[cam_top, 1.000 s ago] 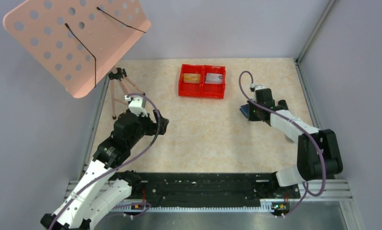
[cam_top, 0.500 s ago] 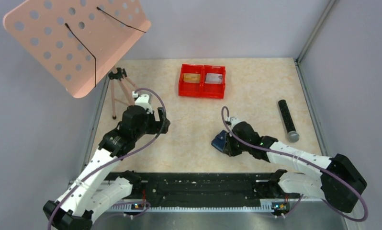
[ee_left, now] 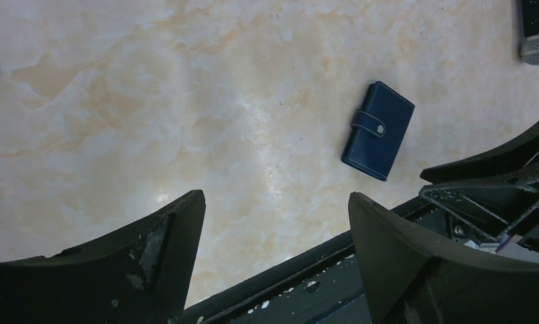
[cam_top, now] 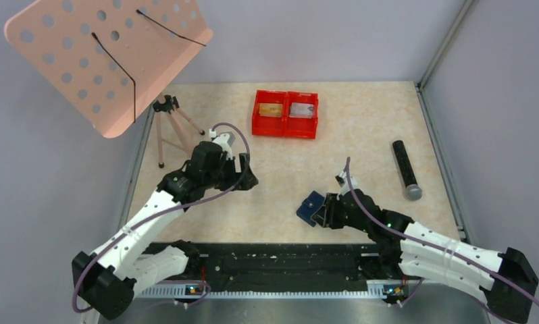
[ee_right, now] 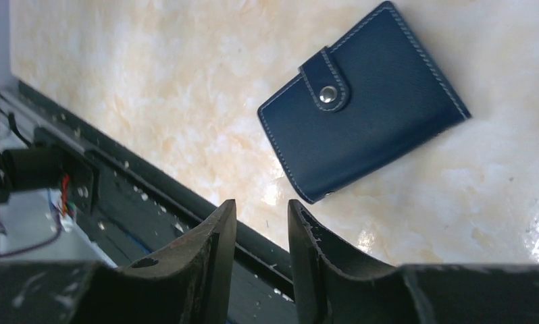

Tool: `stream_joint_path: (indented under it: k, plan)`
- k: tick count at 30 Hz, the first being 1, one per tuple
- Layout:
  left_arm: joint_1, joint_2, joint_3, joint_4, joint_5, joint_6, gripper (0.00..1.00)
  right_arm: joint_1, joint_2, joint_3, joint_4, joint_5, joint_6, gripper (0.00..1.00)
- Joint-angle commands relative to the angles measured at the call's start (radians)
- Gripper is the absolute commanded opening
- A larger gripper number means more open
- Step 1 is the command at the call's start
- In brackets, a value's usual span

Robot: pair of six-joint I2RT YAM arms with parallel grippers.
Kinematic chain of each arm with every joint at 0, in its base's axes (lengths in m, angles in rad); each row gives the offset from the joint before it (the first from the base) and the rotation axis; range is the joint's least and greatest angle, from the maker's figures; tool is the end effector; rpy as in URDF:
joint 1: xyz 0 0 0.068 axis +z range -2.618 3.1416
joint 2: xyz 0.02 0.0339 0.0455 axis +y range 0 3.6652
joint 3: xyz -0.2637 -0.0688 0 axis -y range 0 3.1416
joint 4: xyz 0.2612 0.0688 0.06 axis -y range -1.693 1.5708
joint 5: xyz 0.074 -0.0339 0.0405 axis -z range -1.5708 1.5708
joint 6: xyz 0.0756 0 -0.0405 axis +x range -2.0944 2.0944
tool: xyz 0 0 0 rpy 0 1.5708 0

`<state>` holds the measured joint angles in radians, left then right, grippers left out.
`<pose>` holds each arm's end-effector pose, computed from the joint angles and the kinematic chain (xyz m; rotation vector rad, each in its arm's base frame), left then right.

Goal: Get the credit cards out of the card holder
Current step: Move the card holder to the center of the board.

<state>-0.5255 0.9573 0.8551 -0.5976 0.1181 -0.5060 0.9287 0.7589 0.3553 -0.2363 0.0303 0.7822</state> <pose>0.2102 -0.1322 0.2661 0.0878 2.3551 -0.6618 0.1290 0.1687 0.1582 -0.1552 2.3614 0.8737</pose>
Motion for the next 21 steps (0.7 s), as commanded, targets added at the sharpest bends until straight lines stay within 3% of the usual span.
stream_joint_path:
  k: [1, 8, 17, 21]
  plan:
    - [-0.048, 0.087, 0.026, 0.127, 0.072, -0.067, 0.82, 0.009, -0.08, -0.053, 0.02, 0.187, 0.203, 0.35]
    - [-0.182, 0.287, 0.027, 0.283, 0.098, -0.11, 0.76, 0.008, -0.155, -0.121, -0.029, 0.313, 0.362, 0.39]
    - [-0.282, 0.661, 0.156, 0.424, 0.226, -0.121, 0.64, 0.008, -0.217, -0.161, 0.002, 0.265, 0.363, 0.5]
    - [-0.299, 0.74, 0.171, 0.458, 0.258, -0.128, 0.58, 0.008, -0.248, -0.181, 0.003, 0.263, 0.383, 0.53]
